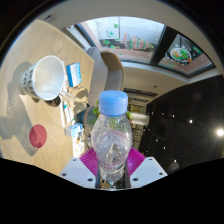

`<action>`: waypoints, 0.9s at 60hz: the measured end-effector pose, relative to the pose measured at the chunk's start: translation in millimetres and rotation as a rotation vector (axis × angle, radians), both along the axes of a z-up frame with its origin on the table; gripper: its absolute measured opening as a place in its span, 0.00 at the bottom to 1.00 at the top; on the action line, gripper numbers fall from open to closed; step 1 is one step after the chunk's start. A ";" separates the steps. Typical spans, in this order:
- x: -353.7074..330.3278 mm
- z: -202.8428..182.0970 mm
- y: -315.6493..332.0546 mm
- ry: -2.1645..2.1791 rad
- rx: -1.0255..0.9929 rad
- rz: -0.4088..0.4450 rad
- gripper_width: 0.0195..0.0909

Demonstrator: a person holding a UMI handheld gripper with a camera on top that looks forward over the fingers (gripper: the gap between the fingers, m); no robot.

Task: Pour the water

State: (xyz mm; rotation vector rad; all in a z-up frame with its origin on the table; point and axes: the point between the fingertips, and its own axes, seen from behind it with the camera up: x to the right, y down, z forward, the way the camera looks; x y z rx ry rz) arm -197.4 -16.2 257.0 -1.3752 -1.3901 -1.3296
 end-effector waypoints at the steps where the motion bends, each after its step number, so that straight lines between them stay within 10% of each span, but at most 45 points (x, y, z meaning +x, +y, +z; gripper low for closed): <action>1: -3.8 -5.4 -0.8 -0.028 -0.006 0.004 0.19; 30: -21.5 -59.9 -10.9 -0.235 -0.091 -0.003 0.19; 54: -18.4 -34.5 -19.4 0.651 -0.205 -0.052 0.19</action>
